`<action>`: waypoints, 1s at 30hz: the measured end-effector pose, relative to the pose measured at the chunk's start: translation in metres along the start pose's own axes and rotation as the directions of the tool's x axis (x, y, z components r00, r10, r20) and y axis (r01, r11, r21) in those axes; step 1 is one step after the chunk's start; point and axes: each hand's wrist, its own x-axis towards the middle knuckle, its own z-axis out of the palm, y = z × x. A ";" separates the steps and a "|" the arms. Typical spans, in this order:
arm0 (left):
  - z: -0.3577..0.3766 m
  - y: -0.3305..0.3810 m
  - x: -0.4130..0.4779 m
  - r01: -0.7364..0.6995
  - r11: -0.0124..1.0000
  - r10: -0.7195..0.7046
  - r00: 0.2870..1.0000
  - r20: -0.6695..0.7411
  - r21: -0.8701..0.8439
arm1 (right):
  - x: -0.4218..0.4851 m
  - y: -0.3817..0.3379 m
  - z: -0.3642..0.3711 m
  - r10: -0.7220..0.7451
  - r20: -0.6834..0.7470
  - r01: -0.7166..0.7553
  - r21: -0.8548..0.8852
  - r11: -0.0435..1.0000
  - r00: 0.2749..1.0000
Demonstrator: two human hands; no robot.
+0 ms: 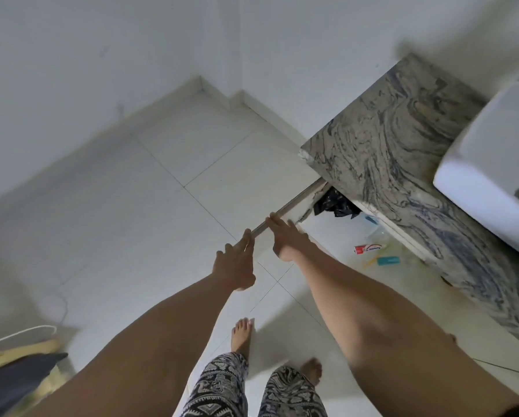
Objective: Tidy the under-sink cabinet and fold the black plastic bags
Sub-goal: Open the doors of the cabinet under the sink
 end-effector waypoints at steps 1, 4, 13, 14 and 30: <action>-0.002 -0.003 0.004 0.008 1.000 -0.008 1.000 -0.002 0.015 | 0.002 -0.004 -0.003 0.002 0.008 -0.003 0.015 1.000 1.000; -0.006 -0.009 0.011 0.002 0.999 -0.003 1.000 0.012 0.054 | 0.005 -0.007 -0.007 0.001 0.002 -0.001 0.048 0.999 1.000; -0.018 0.026 0.026 -0.163 0.960 0.192 0.975 -0.114 0.229 | -0.035 0.059 0.017 0.196 -0.172 -0.162 0.196 0.967 0.965; -0.020 0.037 0.029 -0.202 0.950 0.233 0.967 -0.107 0.237 | -0.043 0.070 0.021 0.223 -0.193 -0.177 0.231 0.957 0.956; 0.052 0.254 0.099 -0.501 0.816 0.485 0.865 0.129 0.288 | -0.107 0.294 0.154 0.563 -0.094 -0.400 0.608 0.686 0.821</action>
